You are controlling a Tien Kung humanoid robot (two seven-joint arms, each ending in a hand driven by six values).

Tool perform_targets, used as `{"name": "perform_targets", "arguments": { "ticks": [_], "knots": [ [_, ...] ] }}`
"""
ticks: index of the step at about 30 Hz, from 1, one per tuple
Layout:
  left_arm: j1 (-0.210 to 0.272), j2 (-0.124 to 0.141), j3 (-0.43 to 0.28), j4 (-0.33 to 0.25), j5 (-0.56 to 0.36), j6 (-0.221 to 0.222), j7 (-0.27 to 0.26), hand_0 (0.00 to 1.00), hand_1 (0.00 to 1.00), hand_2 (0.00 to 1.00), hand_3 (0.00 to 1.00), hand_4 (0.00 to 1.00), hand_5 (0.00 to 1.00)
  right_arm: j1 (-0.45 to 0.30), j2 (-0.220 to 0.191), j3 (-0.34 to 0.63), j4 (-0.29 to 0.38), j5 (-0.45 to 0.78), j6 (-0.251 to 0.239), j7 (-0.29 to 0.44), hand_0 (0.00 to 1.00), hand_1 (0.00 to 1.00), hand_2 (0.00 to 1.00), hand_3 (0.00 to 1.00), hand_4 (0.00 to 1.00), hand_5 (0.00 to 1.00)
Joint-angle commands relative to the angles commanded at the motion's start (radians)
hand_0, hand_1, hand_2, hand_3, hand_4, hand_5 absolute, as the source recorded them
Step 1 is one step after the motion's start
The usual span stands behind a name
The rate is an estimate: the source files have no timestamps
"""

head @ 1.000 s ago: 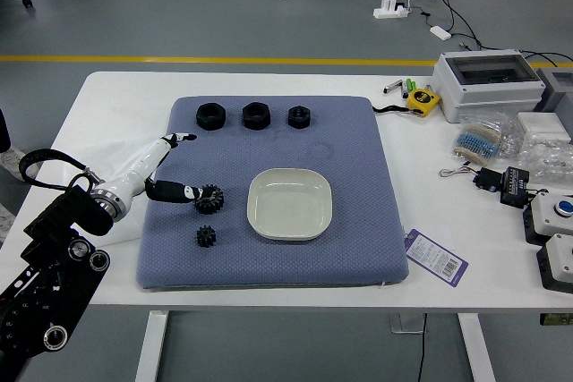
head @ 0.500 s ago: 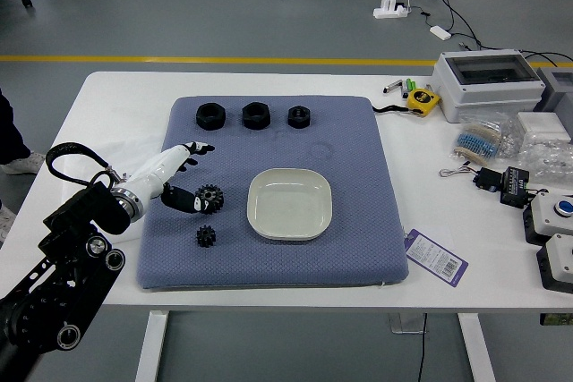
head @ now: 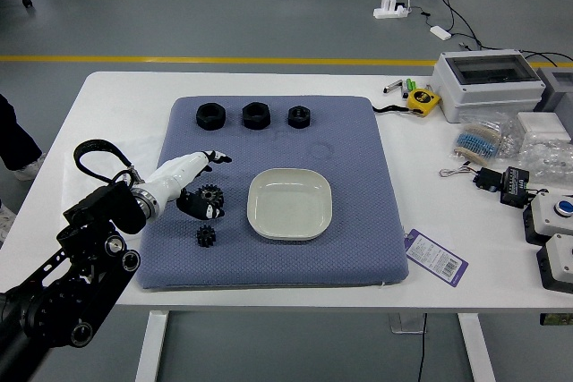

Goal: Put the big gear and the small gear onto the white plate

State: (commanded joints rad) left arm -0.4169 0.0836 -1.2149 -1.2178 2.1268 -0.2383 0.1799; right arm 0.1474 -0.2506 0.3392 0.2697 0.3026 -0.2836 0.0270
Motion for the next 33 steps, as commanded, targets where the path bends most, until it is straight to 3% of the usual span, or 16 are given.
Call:
{"name": "perform_targets", "arguments": {
  "ticks": [4, 5, 16, 17, 22, 23, 28, 29, 33],
  "knots": [
    [-0.009, 0.0, 0.014, 0.015, 0.013, 0.003, -0.008, 0.721, 0.783, 0.861, 0.826, 0.925, 0.002, 0.001, 0.0, 0.0, 0.0, 0.0, 0.0, 0.0, 0.653, 0.658, 0.729, 0.574, 0.835, 0.678],
    [-0.01, 0.0, 0.014, 0.018, 0.016, 0.004, -0.009, 0.648, 0.721, 0.797, 0.792, 0.917, 0.002, 0.001, 0.0, 0.0, 0.0, 0.001, 0.0, 0.0, 0.653, 0.658, 0.728, 0.574, 0.835, 0.677],
    [-0.02, 0.006, 0.02, 0.062, 0.043, 0.004, -0.015, 0.62, 0.695, 0.757, 0.766, 0.912, 0.002, 0.002, -0.001, -0.001, 0.0, 0.002, 0.0, 0.001, 0.654, 0.658, 0.728, 0.575, 0.835, 0.676],
    [-0.021, 0.006, 0.021, 0.064, 0.044, 0.005, -0.017, 0.559, 0.639, 0.694, 0.648, 0.845, 0.002, 0.002, -0.001, -0.001, 0.0, 0.003, 0.0, 0.002, 0.654, 0.658, 0.727, 0.574, 0.835, 0.678],
    [-0.025, 0.007, 0.027, 0.076, 0.067, 0.023, -0.034, 0.559, 0.639, 0.694, 0.648, 0.845, 0.002, 0.0, -0.001, 0.0, 0.0, 0.002, -0.001, 0.001, 0.654, 0.658, 0.727, 0.574, 0.835, 0.678],
    [-0.026, 0.007, 0.028, 0.078, 0.073, 0.025, -0.037, 0.472, 0.529, 0.559, 0.55, 0.695, 0.002, 0.0, -0.001, 0.0, 0.0, 0.002, -0.001, 0.001, 0.654, 0.658, 0.727, 0.575, 0.835, 0.677],
    [-0.03, 0.013, 0.038, 0.083, 0.117, 0.026, -0.047, 0.472, 0.529, 0.559, 0.55, 0.695, 0.002, -0.003, -0.001, -0.001, 0.0, 0.004, 0.0, 0.002, 0.654, 0.658, 0.727, 0.575, 0.835, 0.677],
    [-0.031, 0.014, 0.041, 0.084, 0.119, 0.026, -0.048, 0.426, 0.467, 0.51, 0.518, 0.556, 0.002, -0.004, -0.001, -0.001, 0.0, 0.005, 0.0, 0.002, 0.653, 0.658, 0.727, 0.575, 0.835, 0.677],
    [-0.034, 0.018, 0.049, 0.09, 0.127, 0.022, -0.05, 0.426, 0.467, 0.51, 0.518, 0.556, 0.002, -0.007, 0.0, 0.001, -0.001, 0.001, 0.0, 0.001, 0.653, 0.658, 0.727, 0.575, 0.835, 0.677]
  ]
}}
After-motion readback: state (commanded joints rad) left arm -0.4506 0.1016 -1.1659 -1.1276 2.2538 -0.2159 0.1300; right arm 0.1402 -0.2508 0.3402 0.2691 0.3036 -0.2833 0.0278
